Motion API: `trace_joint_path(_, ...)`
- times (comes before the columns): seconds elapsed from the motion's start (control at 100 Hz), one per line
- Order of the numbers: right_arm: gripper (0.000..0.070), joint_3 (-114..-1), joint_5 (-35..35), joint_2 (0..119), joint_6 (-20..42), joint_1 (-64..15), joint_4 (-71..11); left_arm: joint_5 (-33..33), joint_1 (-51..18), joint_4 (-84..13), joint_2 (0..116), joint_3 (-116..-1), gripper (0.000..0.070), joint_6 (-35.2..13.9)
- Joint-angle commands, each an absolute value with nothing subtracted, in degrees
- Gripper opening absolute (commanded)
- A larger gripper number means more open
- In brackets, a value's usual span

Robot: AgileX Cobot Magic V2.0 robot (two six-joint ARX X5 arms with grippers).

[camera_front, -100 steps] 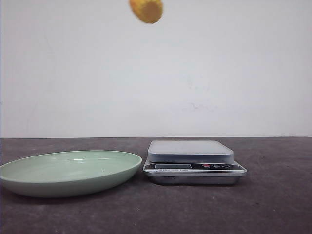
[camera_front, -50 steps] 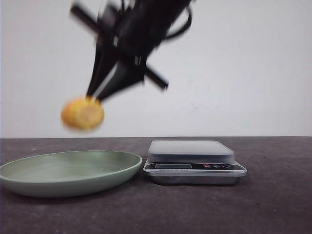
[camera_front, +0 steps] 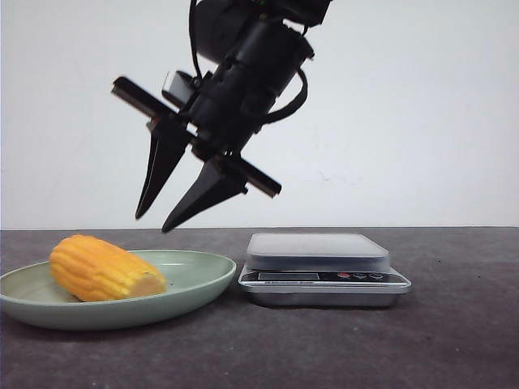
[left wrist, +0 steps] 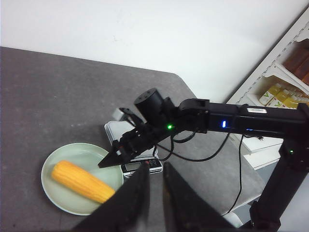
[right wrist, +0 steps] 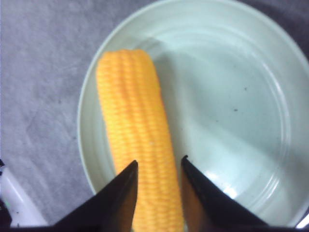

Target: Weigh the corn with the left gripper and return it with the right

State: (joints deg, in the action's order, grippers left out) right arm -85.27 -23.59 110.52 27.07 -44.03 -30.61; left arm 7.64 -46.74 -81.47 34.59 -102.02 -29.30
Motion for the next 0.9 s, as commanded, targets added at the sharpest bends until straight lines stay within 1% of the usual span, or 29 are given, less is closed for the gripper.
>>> trace_joint_path(0.0,0.0181,-87.9,-23.4,107.6,24.8,-44.0,-29.9,7.9,-47.2,-83.3,35.2,-103.0,0.0012,-27.9)
trace_joint_path(0.09,0.0177,-89.5,-21.5,102.8,21.0,-43.5,-30.0,8.1,-47.2,-83.3,35.2,-103.0,0.0012,-27.5)
trace_joint_path(0.16,0.0160,-90.4,-19.0,98.0,17.4,-43.4,-30.0,8.4,-47.2,-83.3,35.2,-103.0,0.0012,-27.5)
trace_joint_path(0.19,0.0134,-90.5,-17.3,95.2,15.7,-43.4,-29.9,8.8,-47.2,-83.3,35.2,-103.0,0.0012,-27.5)
trace_joint_path(0.26,0.0044,-90.5,-13.8,89.5,12.1,-43.5,-29.6,10.1,-47.2,-83.3,35.2,-103.0,0.0012,-27.4)
trace_joint_path(0.3,0.0009,-90.5,-11.7,86.3,9.9,-43.8,-29.7,11.0,-47.2,-83.3,35.2,-103.0,0.0012,-27.2)
trace_joint_path(0.41,0.0008,-90.5,-4.4,77.9,3.9,-44.9,-30.2,13.0,-47.2,-83.3,35.2,-103.0,0.0011,-26.5)
trace_joint_path(0.5,0.0008,-90.2,1.9,71.7,-1.2,-46.2,-31.9,16.0,-47.2,-83.3,35.2,-102.6,0.0011,-26.1)
trace_joint_path(0.57,0.0008,-88.9,6.2,67.5,-2.5,-47.0,-33.3,18.7,-47.2,-83.3,35.2,-102.0,0.0011,-25.6)
trace_joint_path(0.65,0.0008,-83.0,9.5,60.3,-2.5,-47.2,-31.1,21.5,-47.2,-83.3,35.2,-101.3,0.0011,-24.6)
trace_joint_path(0.7,0.0008,-77.5,11.1,55.2,-3.0,-47.2,-27.3,22.7,-47.2,-83.3,35.2,-100.7,0.0011,-24.6)
trace_joint_path(0.74,0.0008,-72.5,12.1,50.8,-4.6,-47.2,-23.2,23.0,-47.2,-83.3,35.2,-100.2,0.0012,-24.6)
trace_joint_path(0.82,0.0008,-64.0,12.3,43.4,-7.8,-47.1,-15.9,22.9,-47.2,-83.3,35.2,-99.2,0.0012,-24.7)
trace_joint_path(0.89,0.0008,-60.3,12.3,39.2,-8.8,-47.1,-14.8,22.9,-47.2,-83.3,35.2,-98.9,0.0012,-24.8)
